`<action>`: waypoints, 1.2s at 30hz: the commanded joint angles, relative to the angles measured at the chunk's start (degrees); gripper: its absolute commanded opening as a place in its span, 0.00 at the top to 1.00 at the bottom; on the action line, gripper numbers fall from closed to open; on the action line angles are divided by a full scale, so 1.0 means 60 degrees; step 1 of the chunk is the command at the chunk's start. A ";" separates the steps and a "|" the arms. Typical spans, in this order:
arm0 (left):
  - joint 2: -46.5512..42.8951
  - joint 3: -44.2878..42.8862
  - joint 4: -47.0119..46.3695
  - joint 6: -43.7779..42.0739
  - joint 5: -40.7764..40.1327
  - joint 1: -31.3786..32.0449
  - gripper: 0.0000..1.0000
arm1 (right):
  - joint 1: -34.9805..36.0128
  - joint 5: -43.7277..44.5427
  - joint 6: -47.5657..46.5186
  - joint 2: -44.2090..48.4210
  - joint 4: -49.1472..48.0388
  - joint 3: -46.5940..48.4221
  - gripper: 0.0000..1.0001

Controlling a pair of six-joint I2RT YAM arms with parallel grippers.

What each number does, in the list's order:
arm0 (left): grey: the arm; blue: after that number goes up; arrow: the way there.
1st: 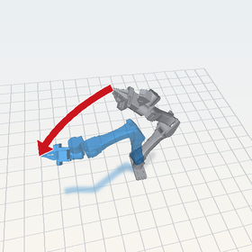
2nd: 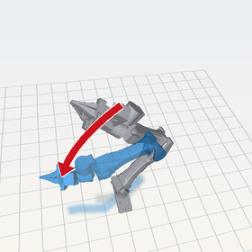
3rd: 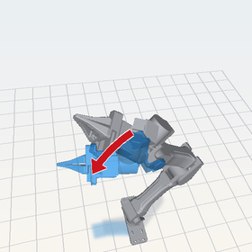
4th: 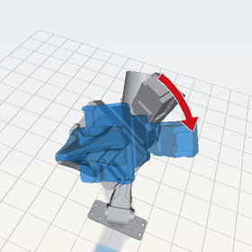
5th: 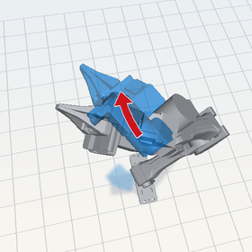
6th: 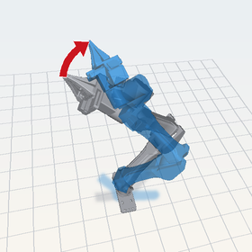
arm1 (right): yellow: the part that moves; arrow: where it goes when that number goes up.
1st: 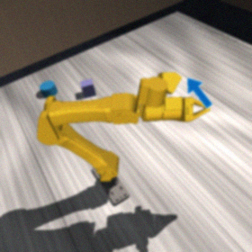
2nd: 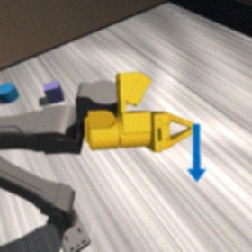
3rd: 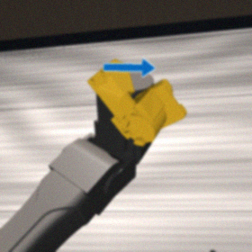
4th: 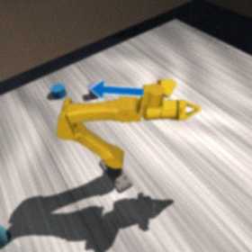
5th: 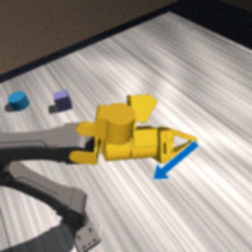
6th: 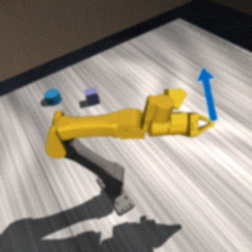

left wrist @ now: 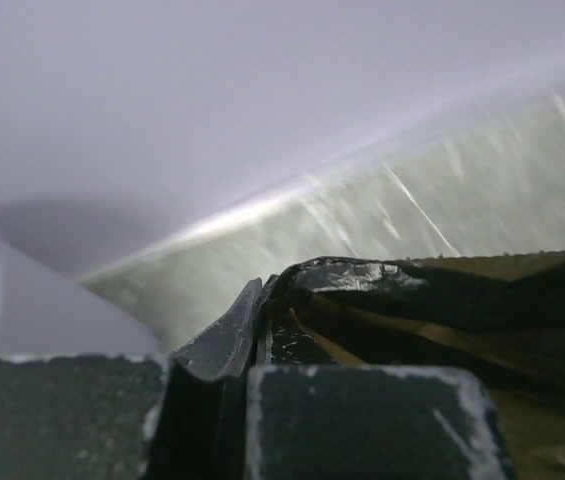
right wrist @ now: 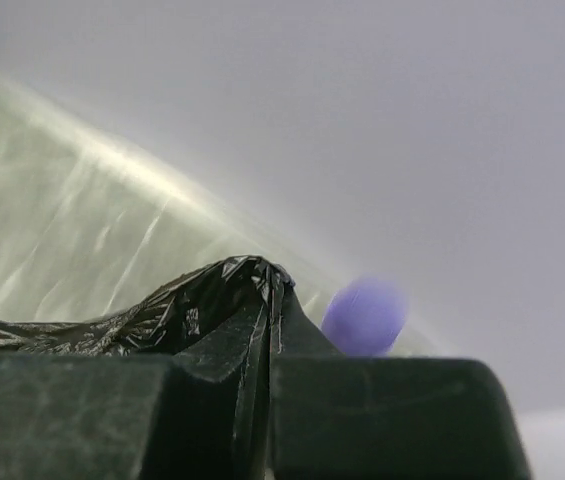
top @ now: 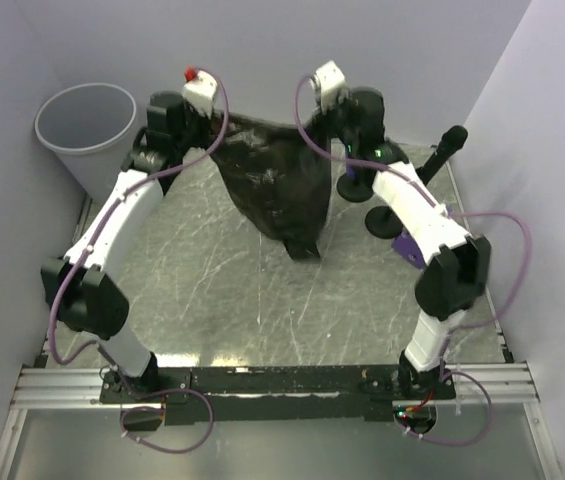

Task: Put the trash bags into the trash bin

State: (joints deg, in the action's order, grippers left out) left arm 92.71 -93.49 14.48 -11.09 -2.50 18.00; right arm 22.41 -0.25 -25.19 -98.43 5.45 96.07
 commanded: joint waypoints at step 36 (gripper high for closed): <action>-0.7937 0.8745 -0.3482 -0.7928 0.5678 0.1160 0.92 | 0.2007 -0.2436 -0.3584 0.8395 -0.0983 -0.7711 1.00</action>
State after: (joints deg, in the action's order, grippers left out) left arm 43.75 -35.18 -4.54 -71.44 30.04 25.04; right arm 34.37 -17.39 -56.25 -44.21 -0.62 41.04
